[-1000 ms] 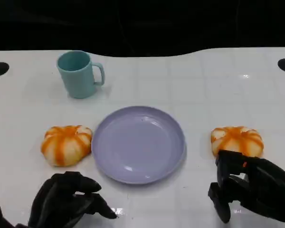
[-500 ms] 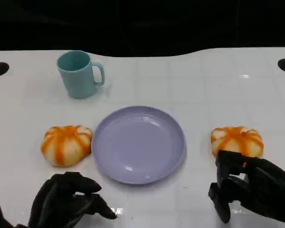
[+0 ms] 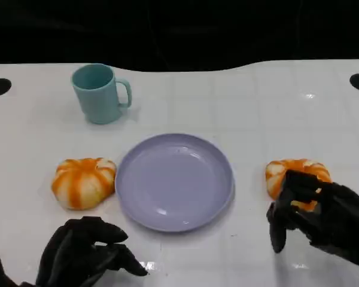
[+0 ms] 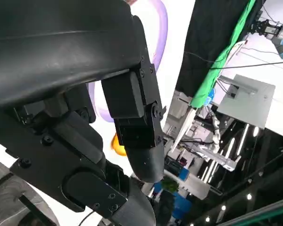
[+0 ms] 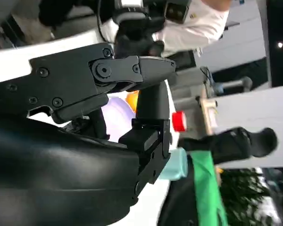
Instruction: Grasp the bread from the table and place it into the plate.
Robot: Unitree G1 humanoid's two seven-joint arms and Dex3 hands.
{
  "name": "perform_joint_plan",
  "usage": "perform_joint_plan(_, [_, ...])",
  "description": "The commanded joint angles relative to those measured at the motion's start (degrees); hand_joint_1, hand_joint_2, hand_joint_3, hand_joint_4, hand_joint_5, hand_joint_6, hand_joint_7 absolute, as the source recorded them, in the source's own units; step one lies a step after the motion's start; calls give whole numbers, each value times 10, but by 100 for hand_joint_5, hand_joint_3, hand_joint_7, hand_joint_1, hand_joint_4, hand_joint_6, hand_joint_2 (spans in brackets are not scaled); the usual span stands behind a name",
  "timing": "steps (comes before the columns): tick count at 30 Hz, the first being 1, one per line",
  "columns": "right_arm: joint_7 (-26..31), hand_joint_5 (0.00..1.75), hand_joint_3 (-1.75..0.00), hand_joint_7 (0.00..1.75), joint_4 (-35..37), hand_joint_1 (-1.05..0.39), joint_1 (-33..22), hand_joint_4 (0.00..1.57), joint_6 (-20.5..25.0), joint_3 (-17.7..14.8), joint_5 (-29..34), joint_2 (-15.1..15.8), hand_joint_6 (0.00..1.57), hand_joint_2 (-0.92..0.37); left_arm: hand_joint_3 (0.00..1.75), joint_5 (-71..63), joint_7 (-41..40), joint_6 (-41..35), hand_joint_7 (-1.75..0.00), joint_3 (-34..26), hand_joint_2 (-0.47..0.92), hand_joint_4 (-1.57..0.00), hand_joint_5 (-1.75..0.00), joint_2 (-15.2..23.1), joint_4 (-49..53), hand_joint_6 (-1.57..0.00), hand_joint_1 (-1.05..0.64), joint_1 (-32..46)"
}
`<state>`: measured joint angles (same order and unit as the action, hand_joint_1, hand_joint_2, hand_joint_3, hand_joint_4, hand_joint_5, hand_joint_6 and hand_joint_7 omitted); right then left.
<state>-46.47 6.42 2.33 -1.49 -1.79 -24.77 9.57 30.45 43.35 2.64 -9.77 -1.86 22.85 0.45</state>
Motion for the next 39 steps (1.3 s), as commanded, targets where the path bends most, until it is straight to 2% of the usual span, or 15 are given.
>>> perform_joint_plan(1, [9, 146, -25, 101, 9, -50, 12, 43, -64, -12, 17, 0, 41, -92, 0, -5, 1, 3, -15, -3, 64, -157, -42, 10, 1, -157, -96, -3])
perform_joint_plan(2, [11, 142, -25, 98, 19, -49, 16, 42, -95, -13, 30, 1, 40, -92, 0, -5, 1, 2, -15, -3, 64, -157, -42, 10, 0, -157, -96, -3])
perform_joint_plan(4, [25, 122, -25, 86, 39, -50, 22, 44, -173, -13, 72, 6, 39, -92, 0, -4, 2, 2, -15, -3, 63, -157, -42, 10, 0, -157, -97, -2])
perform_joint_plan(6, [45, 101, -24, 68, 53, -50, 26, 47, -225, -14, 103, 10, 42, -92, 0, -4, 2, 2, -15, -3, 63, -157, -42, 11, 0, -157, -97, -2])
perform_joint_plan(11, [114, 70, -17, 33, 64, -52, 31, 41, -293, -19, 172, 21, 48, -92, 0, -3, 5, 2, -14, -3, 63, -157, -42, 11, 2, -157, -95, -4])
perform_joint_plan(14, [162, 55, -15, 18, 71, -53, 37, 41, -330, -21, 230, 35, 48, -92, 0, -4, 4, 3, -14, -3, 63, -157, -42, 11, 4, -157, -95, -4])
perform_joint_plan(18, [211, 32, -13, 5, 98, -53, 52, 37, -380, -19, 296, 63, 45, -92, 0, -6, 1, 2, -15, -2, 63, -157, -43, 11, 2, -157, -96, -4])
perform_joint_plan(21, [250, 23, -8, 1, 119, -50, 64, 29, -425, -14, 353, 88, 39, -92, 0, -7, 2, 5, -15, -2, 64, -157, -43, 10, 3, -157, -97, -4])
perform_joint_plan(24, [291, 18, -4, 0, 121, -50, 67, 21, -433, -11, 411, 109, 33, -91, 0, -9, 1, 6, -16, -2, 64, -157, -43, 9, 1, -157, -97, -3])
perform_joint_plan(30, [348, 11, -1, 0, 103, -53, 68, 11, -410, 5, 504, 148, 23, -89, 0, -10, 0, 4, -17, -3, 63, -157, -43, 8, 1, -157, -97, -4])
perform_joint_plan(34, [379, 9, 0, 0, 82, -56, 67, 7, -383, 22, 580, 176, 21, -88, 0, -11, -3, 3, -17, -1, 63, -157, -44, 5, -2, -157, -98, -3])
perform_joint_plan(39, [415, 8, 0, 0, 69, -56, 71, 7, -355, 51, 640, 194, 21, -86, 0, -10, -2, 6, -18, -2, 63, -157, -44, 4, 3, -157, -97, -6])
